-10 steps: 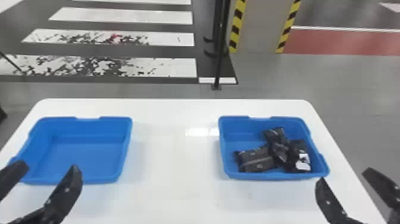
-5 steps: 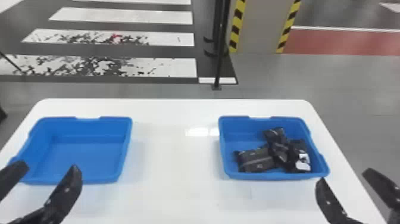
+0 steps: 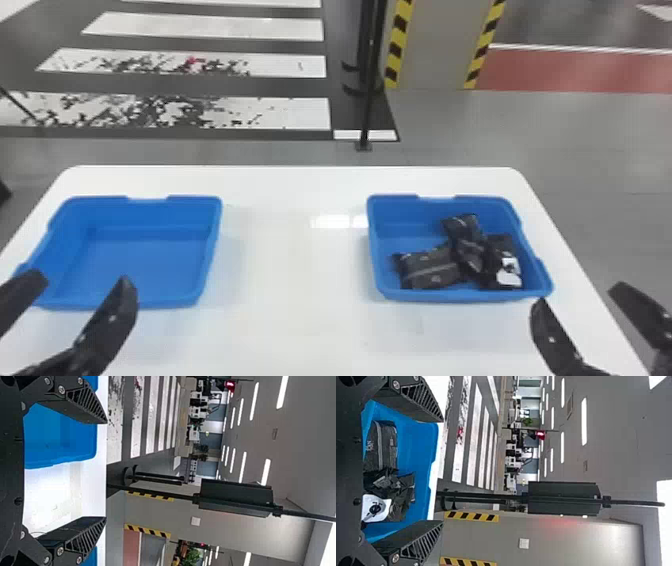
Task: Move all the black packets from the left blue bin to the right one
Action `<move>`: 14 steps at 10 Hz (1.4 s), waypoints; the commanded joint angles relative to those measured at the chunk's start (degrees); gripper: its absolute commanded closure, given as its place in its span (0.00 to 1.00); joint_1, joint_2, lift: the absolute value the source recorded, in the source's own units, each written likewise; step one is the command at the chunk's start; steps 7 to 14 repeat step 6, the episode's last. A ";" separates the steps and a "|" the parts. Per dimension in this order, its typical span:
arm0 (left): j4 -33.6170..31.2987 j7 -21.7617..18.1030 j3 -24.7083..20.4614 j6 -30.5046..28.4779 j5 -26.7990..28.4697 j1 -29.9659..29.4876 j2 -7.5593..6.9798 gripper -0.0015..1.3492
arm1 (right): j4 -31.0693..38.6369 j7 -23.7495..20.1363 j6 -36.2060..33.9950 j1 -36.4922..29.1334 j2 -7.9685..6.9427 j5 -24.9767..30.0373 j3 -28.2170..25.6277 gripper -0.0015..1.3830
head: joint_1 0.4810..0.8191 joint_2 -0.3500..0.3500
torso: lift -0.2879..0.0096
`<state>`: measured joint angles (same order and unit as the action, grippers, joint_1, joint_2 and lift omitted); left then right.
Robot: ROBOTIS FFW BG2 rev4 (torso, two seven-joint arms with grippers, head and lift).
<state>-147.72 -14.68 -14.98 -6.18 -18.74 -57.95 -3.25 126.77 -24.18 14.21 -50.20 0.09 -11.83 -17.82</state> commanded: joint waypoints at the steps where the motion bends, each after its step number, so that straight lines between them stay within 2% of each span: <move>1: 0.00 0.00 -0.10 0.00 0.00 0.01 0.00 0.14 | 0.00 0.01 0.00 0.00 -0.14 -0.05 0.00 0.08 | 0.63 0.41 | 0.56; 14: 0.00 0.00 -0.21 -0.28 0.00 -0.13 0.09 0.14 | -0.14 0.01 0.00 0.00 -0.14 -0.28 0.00 0.08 | 0.63 0.41 | 0.56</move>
